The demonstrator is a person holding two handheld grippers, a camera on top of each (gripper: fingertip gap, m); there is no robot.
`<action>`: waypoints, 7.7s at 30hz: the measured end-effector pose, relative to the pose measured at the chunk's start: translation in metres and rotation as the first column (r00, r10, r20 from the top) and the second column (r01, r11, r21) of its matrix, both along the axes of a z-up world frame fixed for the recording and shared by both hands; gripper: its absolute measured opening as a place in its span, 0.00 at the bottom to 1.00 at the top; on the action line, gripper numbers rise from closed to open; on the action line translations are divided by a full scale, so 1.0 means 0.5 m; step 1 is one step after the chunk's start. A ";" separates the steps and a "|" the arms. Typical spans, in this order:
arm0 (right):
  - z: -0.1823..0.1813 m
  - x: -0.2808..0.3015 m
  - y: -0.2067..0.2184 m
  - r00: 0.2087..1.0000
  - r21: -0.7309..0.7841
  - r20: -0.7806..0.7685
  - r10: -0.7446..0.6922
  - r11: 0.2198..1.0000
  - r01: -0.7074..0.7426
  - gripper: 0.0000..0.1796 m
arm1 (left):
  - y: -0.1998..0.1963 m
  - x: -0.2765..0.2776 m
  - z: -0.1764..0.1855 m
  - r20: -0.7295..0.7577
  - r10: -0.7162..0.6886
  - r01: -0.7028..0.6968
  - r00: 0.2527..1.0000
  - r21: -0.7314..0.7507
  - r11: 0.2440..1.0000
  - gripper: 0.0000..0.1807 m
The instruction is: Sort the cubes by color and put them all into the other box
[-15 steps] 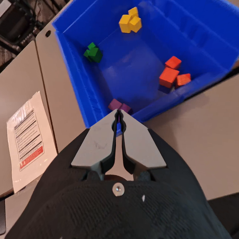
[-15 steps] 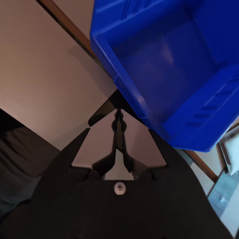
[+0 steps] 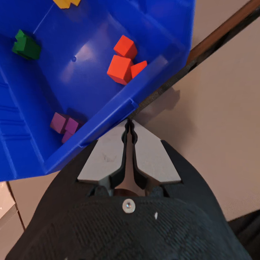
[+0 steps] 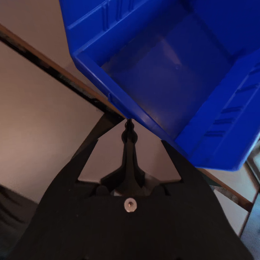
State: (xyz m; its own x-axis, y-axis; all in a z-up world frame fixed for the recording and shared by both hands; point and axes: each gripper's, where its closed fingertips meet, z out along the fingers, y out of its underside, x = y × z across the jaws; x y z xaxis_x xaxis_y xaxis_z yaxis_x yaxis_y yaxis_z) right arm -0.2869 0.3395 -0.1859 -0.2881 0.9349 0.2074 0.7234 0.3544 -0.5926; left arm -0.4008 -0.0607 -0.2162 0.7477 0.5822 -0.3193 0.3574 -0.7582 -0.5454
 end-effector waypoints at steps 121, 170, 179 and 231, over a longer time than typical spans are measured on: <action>0.045 -0.409 -0.244 0.902 -0.288 -0.431 -0.026 0.951 -0.110 0.33 | 0.404 -0.174 0.116 -0.085 -0.069 0.108 0.994 0.650 0.752 0.29; 0.071 -0.415 -0.254 0.843 -0.224 -0.534 -0.061 0.972 -0.072 0.31 | 0.397 -0.179 0.109 -0.149 -0.044 0.123 0.988 0.574 0.810 0.26; 0.075 -0.413 -0.253 0.841 -0.225 -0.537 -0.064 0.972 -0.070 0.31 | 0.394 -0.180 0.120 -0.153 -0.032 0.118 0.988 0.596 0.794 0.26; 0.093 -0.405 -0.181 0.774 -0.186 -0.594 -0.220 0.973 0.134 0.53 | 0.326 -0.233 0.142 -0.201 0.233 -0.052 0.951 0.641 0.766 0.41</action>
State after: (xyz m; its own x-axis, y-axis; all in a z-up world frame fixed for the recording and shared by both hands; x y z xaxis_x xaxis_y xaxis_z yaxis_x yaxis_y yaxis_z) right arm -0.4896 0.2489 -0.1393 0.0306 0.9866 0.1600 0.2405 0.1481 -0.9593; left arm -0.5174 0.1022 -0.1454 0.5840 0.8116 -0.0137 0.2139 -0.1702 -0.9619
